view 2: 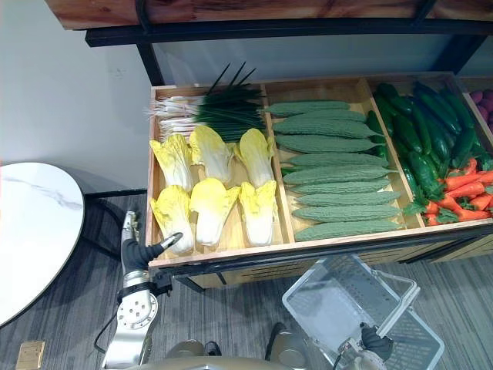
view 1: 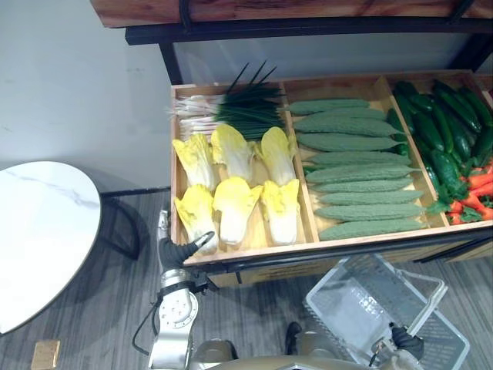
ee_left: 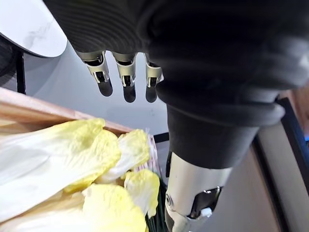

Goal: Pick vegetable in the basket

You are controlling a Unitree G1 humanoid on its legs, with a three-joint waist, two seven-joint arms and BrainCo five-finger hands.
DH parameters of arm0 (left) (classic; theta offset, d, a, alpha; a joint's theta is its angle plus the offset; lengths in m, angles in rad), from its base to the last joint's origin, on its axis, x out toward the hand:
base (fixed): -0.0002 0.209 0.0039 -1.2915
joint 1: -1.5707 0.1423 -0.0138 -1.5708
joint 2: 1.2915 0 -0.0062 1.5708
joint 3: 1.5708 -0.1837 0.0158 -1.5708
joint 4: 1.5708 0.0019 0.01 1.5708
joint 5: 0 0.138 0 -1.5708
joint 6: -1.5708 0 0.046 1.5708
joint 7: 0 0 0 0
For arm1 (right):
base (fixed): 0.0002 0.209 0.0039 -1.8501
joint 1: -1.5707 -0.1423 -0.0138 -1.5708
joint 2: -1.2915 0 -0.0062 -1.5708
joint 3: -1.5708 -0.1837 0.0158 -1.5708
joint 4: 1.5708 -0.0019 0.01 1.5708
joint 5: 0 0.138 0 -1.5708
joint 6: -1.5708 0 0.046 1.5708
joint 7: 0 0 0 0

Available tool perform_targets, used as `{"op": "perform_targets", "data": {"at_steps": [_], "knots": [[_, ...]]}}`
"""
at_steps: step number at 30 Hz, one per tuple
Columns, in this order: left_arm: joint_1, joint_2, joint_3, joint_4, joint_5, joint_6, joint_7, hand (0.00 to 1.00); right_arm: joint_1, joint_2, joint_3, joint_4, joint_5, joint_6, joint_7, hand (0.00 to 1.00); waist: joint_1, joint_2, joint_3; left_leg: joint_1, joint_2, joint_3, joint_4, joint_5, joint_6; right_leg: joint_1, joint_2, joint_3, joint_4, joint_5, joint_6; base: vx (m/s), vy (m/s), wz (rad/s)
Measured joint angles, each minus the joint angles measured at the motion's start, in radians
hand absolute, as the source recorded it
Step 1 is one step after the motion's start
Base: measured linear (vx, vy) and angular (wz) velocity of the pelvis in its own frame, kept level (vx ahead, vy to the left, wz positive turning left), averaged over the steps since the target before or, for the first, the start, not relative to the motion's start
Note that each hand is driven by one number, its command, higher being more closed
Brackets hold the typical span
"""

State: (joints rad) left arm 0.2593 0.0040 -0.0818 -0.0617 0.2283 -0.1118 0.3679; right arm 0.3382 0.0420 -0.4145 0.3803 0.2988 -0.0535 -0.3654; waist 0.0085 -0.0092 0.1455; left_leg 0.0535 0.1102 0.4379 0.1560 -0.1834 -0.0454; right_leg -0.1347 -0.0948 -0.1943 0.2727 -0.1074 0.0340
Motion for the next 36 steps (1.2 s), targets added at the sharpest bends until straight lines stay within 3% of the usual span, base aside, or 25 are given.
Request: {"op": "perform_targets", "data": {"at_steps": [7, 12, 21, 27, 31, 32, 36], "knots": [[-0.066, 0.016, -0.002, 0.117, 0.013, 0.049, -0.011, 0.00, -0.041, -0.003, 0.023, 0.026, -0.046, 0.000, 0.021, 1.00, -0.038, -0.007, -0.004, 0.014, -0.005, -0.002, -0.076, 0.063, -0.007, -0.007, 0.034, 0.039, -0.056, 0.043, -0.021, -0.03, -0.039, -0.14], [-0.104, 0.017, -0.002, 0.186, 0.054, 0.087, 0.007, 0.00, -0.038, -0.001, 0.032, 0.050, -0.046, 0.000, 0.039, 1.00, -0.055, -0.007, -0.004, 0.012, 0.001, 0.005, -0.099, 0.066, -0.011, -0.013, 0.056, 0.065, -0.098, 0.074, -0.021, -0.07, -0.019, -0.18], [-0.281, 0.042, 0.052, 0.269, 0.258, 0.168, 0.098, 0.00, -0.044, -0.013, 0.056, 0.062, -0.033, -0.009, 0.057, 1.00, -0.106, -0.017, 0.041, -0.055, -0.005, 0.030, -0.105, 0.078, -0.007, -0.085, 0.060, 0.109, -0.141, 0.131, -0.016, -0.04, 0.002, -0.14], [-0.375, 0.061, 0.097, 0.278, 0.295, 0.194, 0.150, 0.00, -0.067, -0.012, 0.061, 0.063, -0.012, -0.017, 0.064, 1.00, -0.110, -0.031, 0.097, -0.076, -0.012, 0.028, -0.085, 0.078, -0.006, -0.102, 0.059, 0.121, -0.159, 0.148, -0.020, 0.02, 0.012, -0.06], [-0.377, 0.060, 0.116, 0.285, 0.295, 0.195, 0.162, 0.00, -0.077, -0.013, 0.071, 0.063, 0.006, -0.029, 0.064, 1.00, -0.111, -0.033, 0.102, -0.078, -0.011, 0.024, -0.082, 0.078, -0.006, -0.101, 0.058, 0.124, -0.163, 0.148, -0.020, 0.00, 0.003, -0.03], [-0.391, 0.062, 0.121, 0.305, 0.296, 0.195, 0.163, 1.00, -0.081, -0.013, 0.074, 0.063, 0.009, -0.035, 0.065, 1.00, -0.111, -0.033, 0.109, -0.080, -0.010, 0.020, -0.079, 0.078, -0.006, -0.101, 0.057, 0.122, -0.163, 0.148, -0.020, -0.04, -0.009, 0.05], [-0.462, 0.097, 0.128, 0.380, 0.296, 0.194, 0.172, 1.00, -0.118, -0.013, 0.074, 0.064, 0.013, -0.039, 0.070, 1.00, -0.120, -0.036, 0.127, -0.095, -0.007, 0.002, -0.077, 0.078, -0.006, -0.109, 0.058, 0.111, -0.166, 0.154, -0.022, -0.05, -0.019, 0.09]]}}
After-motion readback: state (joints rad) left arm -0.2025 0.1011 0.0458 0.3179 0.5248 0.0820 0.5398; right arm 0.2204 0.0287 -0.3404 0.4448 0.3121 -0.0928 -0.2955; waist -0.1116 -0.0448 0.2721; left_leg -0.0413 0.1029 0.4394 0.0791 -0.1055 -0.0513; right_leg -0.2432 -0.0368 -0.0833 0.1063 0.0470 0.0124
